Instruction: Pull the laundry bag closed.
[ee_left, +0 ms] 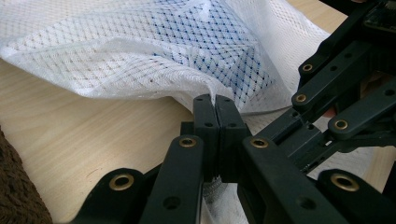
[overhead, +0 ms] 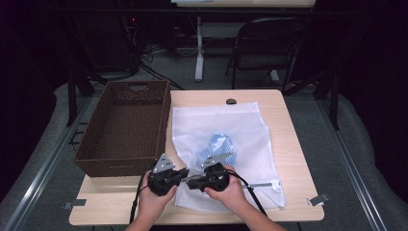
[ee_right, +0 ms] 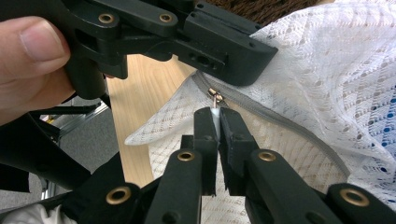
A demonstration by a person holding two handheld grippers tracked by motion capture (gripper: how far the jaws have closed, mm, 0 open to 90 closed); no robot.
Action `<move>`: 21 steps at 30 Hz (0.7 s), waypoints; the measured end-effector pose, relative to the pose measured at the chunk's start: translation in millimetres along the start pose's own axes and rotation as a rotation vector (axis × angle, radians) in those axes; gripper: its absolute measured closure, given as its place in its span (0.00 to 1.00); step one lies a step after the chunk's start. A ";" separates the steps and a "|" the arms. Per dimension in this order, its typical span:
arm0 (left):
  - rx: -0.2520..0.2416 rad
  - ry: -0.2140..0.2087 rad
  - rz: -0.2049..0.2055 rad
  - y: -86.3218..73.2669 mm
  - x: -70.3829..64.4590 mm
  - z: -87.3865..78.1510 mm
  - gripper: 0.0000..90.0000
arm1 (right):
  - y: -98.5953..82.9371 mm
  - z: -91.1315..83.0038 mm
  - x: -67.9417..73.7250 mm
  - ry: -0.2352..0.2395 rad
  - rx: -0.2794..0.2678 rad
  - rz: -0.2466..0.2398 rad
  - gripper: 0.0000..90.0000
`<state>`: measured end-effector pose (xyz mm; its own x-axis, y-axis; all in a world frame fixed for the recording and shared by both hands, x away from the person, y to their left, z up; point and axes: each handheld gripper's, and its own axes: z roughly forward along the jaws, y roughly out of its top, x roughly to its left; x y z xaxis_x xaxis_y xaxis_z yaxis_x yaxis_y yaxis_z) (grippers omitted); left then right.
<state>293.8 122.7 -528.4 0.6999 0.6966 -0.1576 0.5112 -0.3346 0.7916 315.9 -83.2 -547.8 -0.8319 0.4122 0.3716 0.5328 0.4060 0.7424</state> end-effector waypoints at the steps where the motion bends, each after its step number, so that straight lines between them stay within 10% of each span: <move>1: -0.001 0.001 0.000 -0.2 0.1 0.0 0.99 | 0.1 -0.1 -0.1 0.001 -0.001 0.003 0.96; 21: -0.001 0.010 -0.003 -2.2 -0.1 0.3 0.96 | -0.7 -3.1 -3.2 0.010 -0.033 0.050 0.96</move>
<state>292.7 123.1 -530.3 0.6935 0.7038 -0.1539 0.5124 -0.3317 0.7921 317.7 -87.3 -547.8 -0.8058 0.4231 0.4143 0.5687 0.3581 0.7405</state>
